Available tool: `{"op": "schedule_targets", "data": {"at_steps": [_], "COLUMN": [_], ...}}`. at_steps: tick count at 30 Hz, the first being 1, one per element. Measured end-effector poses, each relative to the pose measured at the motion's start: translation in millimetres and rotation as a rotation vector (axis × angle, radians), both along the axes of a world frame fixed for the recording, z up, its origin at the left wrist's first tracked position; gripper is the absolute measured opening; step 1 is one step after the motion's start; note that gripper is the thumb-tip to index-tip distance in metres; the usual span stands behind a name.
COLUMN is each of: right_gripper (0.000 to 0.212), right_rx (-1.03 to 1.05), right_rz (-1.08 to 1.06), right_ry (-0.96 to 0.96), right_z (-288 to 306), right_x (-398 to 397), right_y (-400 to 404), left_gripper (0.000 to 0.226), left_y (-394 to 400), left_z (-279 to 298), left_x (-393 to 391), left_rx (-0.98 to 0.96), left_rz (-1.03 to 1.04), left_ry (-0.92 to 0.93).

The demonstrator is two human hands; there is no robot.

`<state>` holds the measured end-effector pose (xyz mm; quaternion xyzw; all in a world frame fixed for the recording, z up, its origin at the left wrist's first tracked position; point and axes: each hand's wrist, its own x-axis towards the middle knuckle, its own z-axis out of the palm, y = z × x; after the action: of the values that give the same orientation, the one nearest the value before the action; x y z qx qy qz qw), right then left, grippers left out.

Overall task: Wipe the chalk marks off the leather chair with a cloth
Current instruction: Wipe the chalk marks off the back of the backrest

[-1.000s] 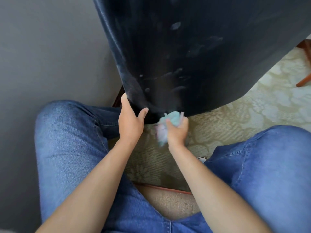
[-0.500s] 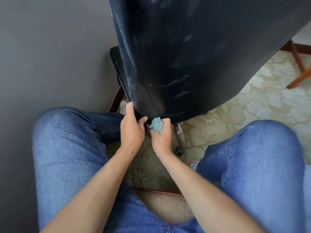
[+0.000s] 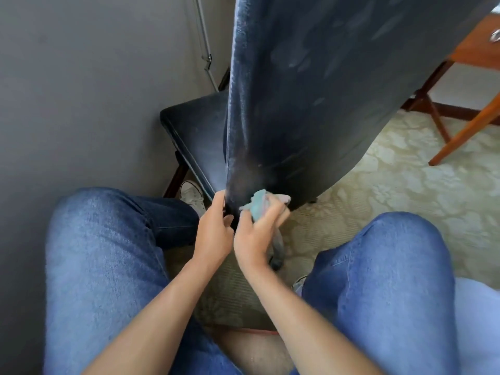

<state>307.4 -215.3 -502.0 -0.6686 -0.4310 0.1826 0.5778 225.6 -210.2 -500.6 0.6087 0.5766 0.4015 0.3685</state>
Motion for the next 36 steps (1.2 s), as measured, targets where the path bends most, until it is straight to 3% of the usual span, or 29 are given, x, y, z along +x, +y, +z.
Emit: {"op": "schedule_targets", "data": {"at_steps": [3, 9, 14, 17, 20, 22, 24, 27, 32, 36], "right_gripper": [0.046, 0.041, 0.043, 0.053, 0.052, 0.051, 0.048, 0.031, 0.042, 0.043], "right_rx": [-0.001, 0.231, 0.434, 0.314, 0.061, 0.022, 0.075, 0.248, 0.456, 0.432], "right_rz": [0.175, 0.087, -0.063, -0.08, -0.068, -0.024, 0.03, 0.0, -0.128, -0.107], "right_ry": [-0.061, 0.046, -0.126, -0.221, -0.154, -0.101, -0.012, -0.081, -0.246, -0.368], "right_z": [-5, 72, 112, 75, 30, 24, 40, 90, 181, 131], "right_x": [-4, 12, 46, 63, 76, 87, 95, 114, 159, 137], "right_y": [-17, -16, -13, -16, -25, -28, -30, -26, 4, -11], "left_gripper": [0.031, 0.047, 0.068, 0.059, 0.054, 0.062, 0.076, 0.089, 0.091, 0.086], "left_y": [-4, -8, -12, -15, -18, -19, -17, -13, -8, -6], "left_z": [3, 3, 0, -1, 2, 3, 2, -1, -2, 13], "left_x": [-1, 4, 32, 53, 70, 79, 84, 91, 93, 96], "left_rx": [0.04, 0.0, 0.018, 0.009, -0.001, -0.01, -0.051, -0.077, -0.103, -0.071], "left_rz": [-0.013, -0.073, -0.185, -0.223, -0.249, -0.264, -0.274, -0.318, -0.303, -0.296], "left_ry": [-0.019, 0.03, 0.052, 0.011, -0.045, -0.068, -0.071, -0.055, -0.021, -0.029]}}
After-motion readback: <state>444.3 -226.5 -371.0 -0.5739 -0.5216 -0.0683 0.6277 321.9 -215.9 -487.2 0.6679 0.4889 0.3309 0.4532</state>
